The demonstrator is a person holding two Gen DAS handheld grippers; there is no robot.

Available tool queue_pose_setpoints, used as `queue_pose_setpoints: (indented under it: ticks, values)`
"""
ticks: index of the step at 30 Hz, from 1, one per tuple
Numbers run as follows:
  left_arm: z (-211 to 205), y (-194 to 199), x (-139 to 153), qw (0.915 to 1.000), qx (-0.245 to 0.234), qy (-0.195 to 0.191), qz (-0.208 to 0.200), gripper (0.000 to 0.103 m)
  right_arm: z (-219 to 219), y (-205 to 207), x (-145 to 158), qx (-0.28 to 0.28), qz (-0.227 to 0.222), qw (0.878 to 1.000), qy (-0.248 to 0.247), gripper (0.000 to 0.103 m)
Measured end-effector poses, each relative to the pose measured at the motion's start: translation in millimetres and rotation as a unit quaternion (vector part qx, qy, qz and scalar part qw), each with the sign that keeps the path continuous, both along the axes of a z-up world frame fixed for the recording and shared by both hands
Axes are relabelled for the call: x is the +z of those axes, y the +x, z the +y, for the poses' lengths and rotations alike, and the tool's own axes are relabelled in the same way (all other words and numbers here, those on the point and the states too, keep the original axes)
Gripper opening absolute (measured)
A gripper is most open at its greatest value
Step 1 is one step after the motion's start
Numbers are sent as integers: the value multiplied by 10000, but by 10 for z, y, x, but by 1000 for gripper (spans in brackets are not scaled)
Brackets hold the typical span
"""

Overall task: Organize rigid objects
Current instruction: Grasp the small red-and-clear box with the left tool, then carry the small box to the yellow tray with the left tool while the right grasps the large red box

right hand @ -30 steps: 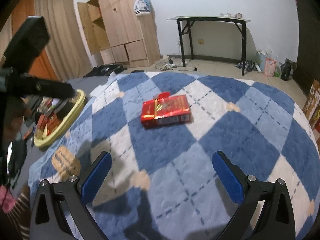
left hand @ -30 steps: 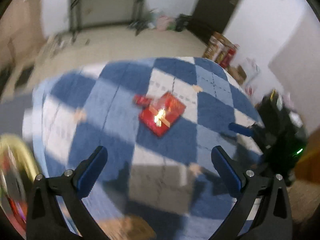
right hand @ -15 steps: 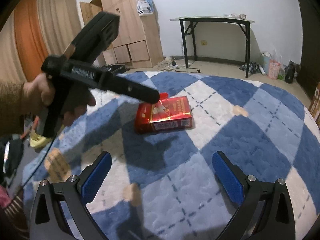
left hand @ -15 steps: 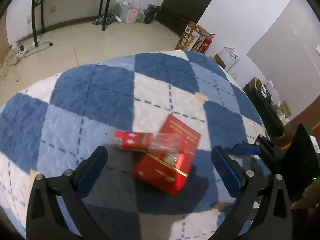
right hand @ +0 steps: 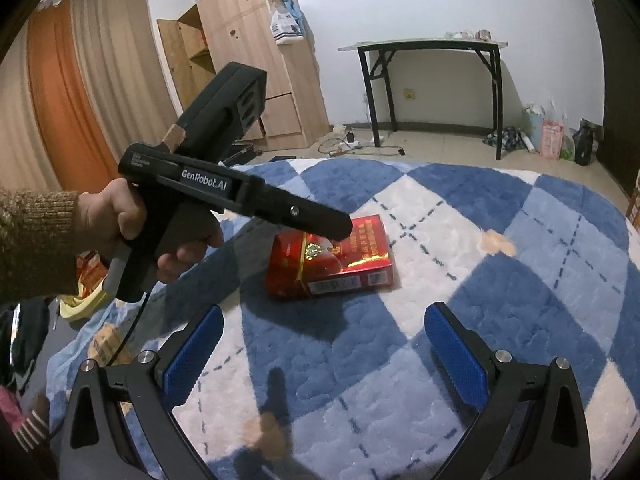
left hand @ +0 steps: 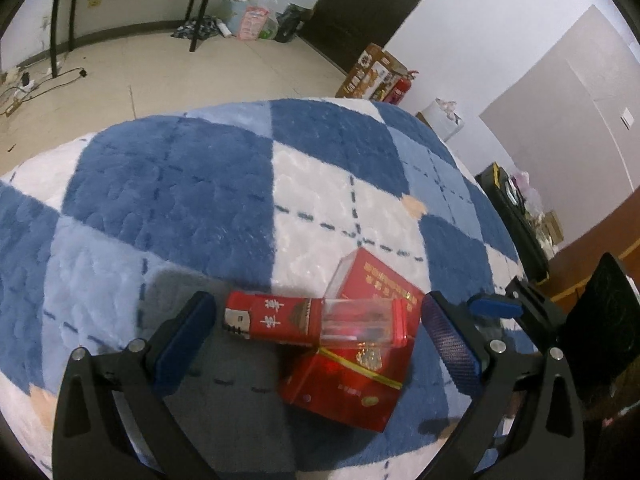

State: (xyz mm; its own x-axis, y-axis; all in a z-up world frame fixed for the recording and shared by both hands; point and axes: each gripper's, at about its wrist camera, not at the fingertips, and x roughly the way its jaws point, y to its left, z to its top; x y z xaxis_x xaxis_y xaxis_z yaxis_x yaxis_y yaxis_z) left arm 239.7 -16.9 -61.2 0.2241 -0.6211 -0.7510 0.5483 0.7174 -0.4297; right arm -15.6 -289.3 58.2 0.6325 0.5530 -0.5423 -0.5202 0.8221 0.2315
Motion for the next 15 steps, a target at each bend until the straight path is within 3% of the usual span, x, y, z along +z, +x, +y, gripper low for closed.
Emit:
queue_pose_setpoints:
  ticks: [3,7,15]
  values:
    - [7,-44,8,9990,230,267,-260,83,-16,16,-26,-22,43,10000,-12,103]
    - [117,-132,40,9978,578,225,-251,83,-14,22,-38,-26,100,9999,-42,103]
    - [694,-575,338,9773,1742,1117,-456,83,167,203,5,-5,-58,9994,-336,103]
